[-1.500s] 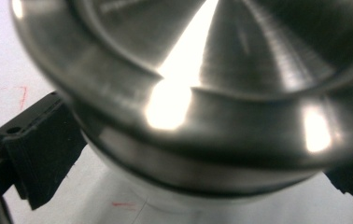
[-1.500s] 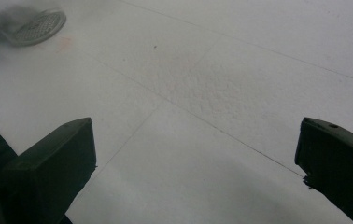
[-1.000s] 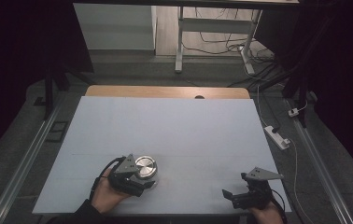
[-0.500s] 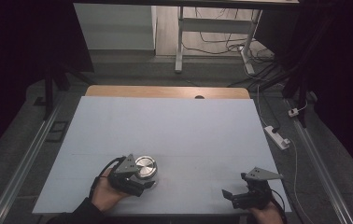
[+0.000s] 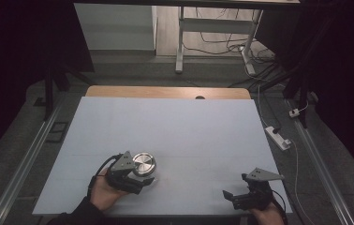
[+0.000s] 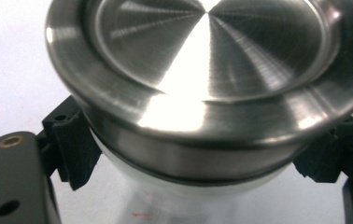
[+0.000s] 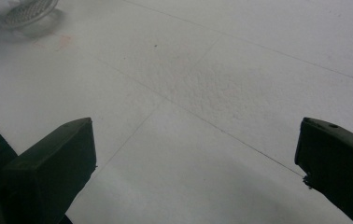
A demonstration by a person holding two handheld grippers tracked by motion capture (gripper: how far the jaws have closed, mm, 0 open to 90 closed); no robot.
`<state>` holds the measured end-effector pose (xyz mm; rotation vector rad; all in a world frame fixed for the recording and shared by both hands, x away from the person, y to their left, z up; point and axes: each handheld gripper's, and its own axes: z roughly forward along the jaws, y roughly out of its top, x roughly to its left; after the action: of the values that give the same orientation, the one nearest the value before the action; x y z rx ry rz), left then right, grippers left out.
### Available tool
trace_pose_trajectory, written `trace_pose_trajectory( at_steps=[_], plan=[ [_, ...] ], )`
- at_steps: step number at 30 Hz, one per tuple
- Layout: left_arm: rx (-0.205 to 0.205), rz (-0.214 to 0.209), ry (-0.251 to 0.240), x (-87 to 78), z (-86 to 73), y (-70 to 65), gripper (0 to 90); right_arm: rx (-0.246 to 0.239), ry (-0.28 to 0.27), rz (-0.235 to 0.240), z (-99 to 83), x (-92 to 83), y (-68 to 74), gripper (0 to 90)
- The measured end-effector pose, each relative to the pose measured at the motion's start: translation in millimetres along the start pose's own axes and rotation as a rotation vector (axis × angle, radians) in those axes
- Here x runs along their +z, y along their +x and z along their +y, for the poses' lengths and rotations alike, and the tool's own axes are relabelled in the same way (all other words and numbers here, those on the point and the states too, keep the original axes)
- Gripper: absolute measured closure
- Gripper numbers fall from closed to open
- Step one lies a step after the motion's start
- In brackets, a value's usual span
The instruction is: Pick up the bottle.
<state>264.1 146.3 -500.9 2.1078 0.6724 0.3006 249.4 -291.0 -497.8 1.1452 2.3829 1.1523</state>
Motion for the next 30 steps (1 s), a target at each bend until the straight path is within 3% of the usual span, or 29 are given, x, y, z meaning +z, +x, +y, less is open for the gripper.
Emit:
trace_pose_trajectory(
  at_steps=[18, 30],
  plan=[
    [0.063, -0.033, 0.006, 5.6, 33.4, -4.7, 15.6, 0.008, -0.001, -0.001, -0.2, -0.2, -1.1, 0.0],
    [0.079, -0.060, 0.001, 10.1, 51.6, -3.7, 15.6, 0.015, -0.003, 0.000, -0.2, -0.6, -1.4, 0.0]
  ],
)
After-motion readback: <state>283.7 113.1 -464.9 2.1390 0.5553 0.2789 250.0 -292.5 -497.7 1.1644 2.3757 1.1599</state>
